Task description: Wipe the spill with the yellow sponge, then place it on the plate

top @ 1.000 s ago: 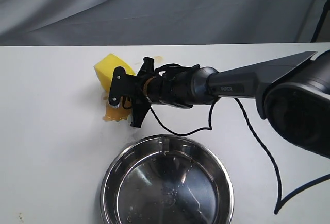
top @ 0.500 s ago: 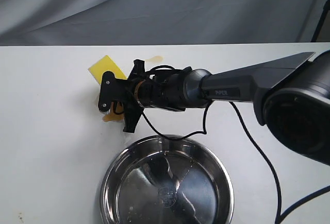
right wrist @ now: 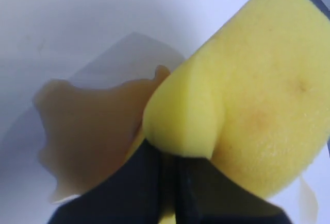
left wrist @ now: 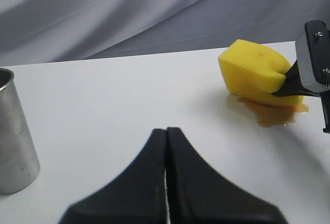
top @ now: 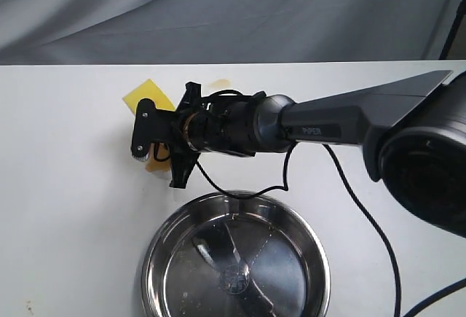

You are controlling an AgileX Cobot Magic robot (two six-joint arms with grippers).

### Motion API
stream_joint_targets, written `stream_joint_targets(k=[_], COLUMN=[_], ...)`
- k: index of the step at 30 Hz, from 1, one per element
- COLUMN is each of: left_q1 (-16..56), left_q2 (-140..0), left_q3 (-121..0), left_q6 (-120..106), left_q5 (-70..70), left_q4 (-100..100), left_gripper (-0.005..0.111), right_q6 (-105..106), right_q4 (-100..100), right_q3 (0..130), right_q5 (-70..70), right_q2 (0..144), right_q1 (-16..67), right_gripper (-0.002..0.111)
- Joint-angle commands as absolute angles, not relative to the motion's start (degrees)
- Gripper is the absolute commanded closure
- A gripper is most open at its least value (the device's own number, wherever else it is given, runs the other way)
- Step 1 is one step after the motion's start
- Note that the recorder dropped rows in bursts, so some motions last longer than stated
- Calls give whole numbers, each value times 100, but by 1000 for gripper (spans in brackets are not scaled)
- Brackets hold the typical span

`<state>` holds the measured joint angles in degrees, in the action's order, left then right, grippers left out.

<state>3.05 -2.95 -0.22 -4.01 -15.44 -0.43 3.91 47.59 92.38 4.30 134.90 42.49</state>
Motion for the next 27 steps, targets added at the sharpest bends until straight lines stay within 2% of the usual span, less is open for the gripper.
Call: stream_joint_targets(k=[1,17,24,27], left_q1=[334,334,334,334], left_q2=[-270,-270,-270,-270], left_q3=[0,0,0,0], left_q6=[-394,-394,-394,-394], left_q5=[-1530,-1530,-1530,-1530], left_q4=[-88,-88,-88,-88], left_gripper=[107,107,107,107], right_q6=[308,205,133,172], right_q4=[4715,4639,4550,4550], right_q3=[9179,9179,9179,9298], right_q5=[263,-32,-855,-776], right_q2=[13376,12897,12895,12895], right_q1=[4286,4046,3986,3986], right_gripper=[108,108,108,108])
